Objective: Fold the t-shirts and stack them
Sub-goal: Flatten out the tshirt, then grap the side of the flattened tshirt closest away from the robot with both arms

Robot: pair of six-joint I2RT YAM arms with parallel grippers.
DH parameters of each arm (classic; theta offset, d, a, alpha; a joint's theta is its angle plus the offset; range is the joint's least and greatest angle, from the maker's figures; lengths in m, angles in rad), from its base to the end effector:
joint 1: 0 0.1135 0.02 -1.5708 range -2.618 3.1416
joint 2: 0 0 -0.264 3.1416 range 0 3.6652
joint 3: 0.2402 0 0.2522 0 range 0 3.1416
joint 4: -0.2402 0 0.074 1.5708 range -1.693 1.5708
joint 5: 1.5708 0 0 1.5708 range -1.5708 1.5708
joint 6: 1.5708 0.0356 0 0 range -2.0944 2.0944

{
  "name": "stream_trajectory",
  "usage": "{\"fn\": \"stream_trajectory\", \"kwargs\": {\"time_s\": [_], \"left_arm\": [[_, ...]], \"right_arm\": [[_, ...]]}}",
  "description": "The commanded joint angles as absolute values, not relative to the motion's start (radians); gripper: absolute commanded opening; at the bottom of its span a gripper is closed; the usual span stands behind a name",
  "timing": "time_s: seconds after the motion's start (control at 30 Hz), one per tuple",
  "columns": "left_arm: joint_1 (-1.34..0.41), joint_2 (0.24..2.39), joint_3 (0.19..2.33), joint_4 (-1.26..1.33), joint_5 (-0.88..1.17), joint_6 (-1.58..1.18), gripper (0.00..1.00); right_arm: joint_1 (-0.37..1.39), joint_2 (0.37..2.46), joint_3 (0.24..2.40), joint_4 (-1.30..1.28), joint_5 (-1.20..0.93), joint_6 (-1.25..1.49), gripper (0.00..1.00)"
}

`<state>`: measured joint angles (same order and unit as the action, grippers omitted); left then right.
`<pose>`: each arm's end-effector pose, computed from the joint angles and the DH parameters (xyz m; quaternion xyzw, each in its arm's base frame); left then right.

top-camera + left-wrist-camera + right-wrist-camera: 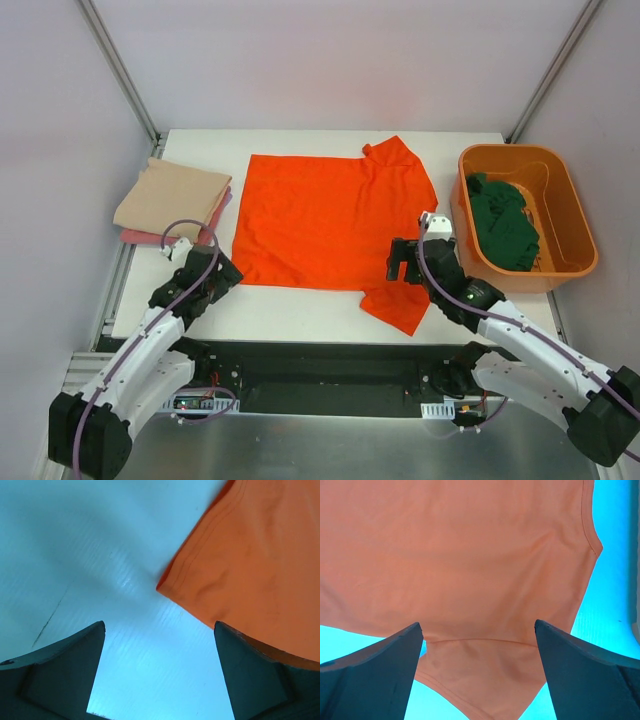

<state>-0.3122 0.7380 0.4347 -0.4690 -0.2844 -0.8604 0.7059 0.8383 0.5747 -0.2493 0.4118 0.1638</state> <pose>0.1495 -0.0378 0.1997 -0.2999 0.8631 -0.1041 0.3928 0.1527 0.1114 0.2516 -0.1269 0.8419 0.0480 0.5224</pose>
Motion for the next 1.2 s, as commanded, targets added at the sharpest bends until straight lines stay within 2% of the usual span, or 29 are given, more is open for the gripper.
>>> {"fn": "stream_trajectory", "kwargs": {"time_s": [0.0, 0.17, 0.43, 0.6, 0.7, 0.77, 0.97, 1.17], "left_arm": [[-0.291, 0.817, 0.440, -0.387, -0.370, -0.950, 0.88], [-0.278, 1.043, 0.514, -0.339, -0.362, -0.962, 0.83], [-0.276, 1.262, 0.584, -0.318, -0.299, -0.985, 0.51], [-0.276, 1.282, 0.558, -0.302, -0.296, -0.994, 0.43], [-0.276, 1.293, 0.554, -0.296, -0.279, -0.992, 0.21], [-0.276, 1.292, 0.549, -0.293, -0.261, -0.986, 0.00], [-0.276, 1.165, 0.508, -0.310, -0.271, -0.945, 0.00], [-0.276, 0.984, 0.436, -0.354, -0.272, -0.953, 0.00]], "right_arm": [[0.721, 0.871, 0.597, -0.187, 0.459, 0.167, 0.96], [0.733, 0.897, 0.604, -0.204, 0.460, 0.155, 0.96], [0.739, 0.910, 0.595, -0.222, 0.468, 0.161, 0.96], [0.739, 0.930, 0.606, -0.244, 0.466, 0.160, 0.96], [0.739, 0.934, 0.604, -0.245, 0.442, 0.160, 0.96], [0.742, 0.936, 0.606, -0.261, 0.427, 0.163, 0.96], [0.759, 0.937, 0.667, -0.492, 0.359, 0.228, 0.96], [0.889, 1.037, 0.722, -0.688, 0.339, 0.317, 0.99]]}}
